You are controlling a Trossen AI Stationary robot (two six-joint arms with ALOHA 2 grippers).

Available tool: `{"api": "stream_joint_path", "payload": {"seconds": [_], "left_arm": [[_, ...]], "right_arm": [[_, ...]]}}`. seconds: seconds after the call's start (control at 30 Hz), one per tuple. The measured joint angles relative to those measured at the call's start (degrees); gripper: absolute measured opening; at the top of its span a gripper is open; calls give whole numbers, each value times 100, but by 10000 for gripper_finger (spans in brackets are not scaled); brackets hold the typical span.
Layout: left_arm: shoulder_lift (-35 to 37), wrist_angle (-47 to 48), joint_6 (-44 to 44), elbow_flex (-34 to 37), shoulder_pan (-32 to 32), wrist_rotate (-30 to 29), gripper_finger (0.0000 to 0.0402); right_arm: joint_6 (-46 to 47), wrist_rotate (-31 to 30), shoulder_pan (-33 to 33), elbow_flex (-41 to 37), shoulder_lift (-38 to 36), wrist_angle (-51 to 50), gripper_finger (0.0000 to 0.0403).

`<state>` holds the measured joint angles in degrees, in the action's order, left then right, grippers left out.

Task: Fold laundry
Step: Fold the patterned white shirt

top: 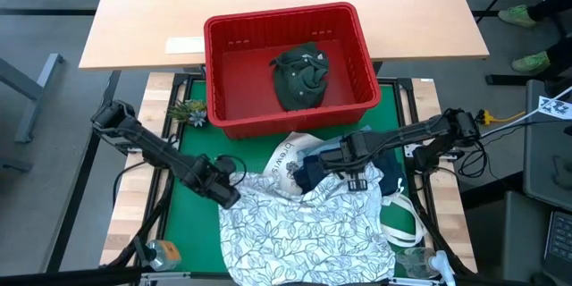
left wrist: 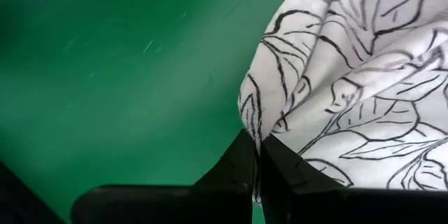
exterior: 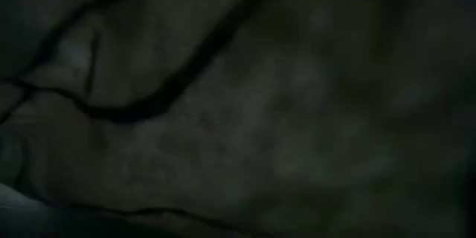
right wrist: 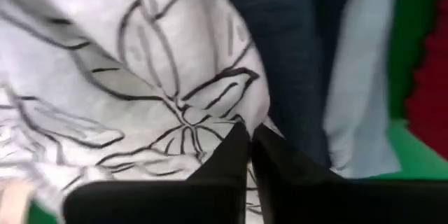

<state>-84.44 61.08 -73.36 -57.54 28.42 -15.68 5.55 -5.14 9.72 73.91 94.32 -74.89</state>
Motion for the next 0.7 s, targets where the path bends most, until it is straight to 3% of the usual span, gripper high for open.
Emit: {"api": "stream_joint_path", "payload": {"seconds": [0.23, 0.37, 0.57, 0.7], "left_arm": [[0, 365, -457, 0, 192, 2, 0], [0, 391, -473, 0, 249, 5, 0], [0, 491, -475, 0, 241, -19, 7], [0, 726, -472, 0, 128, -146, 8]], "right_arm": [[673, -1017, 0, 0, 0, -104, 23], [1364, -1659, 0, 0, 0, -537, 5], [2420, -2756, -2, 0, 0, -1289, 12], [2554, -3213, -2, 0, 2, -1319, 4]]}}
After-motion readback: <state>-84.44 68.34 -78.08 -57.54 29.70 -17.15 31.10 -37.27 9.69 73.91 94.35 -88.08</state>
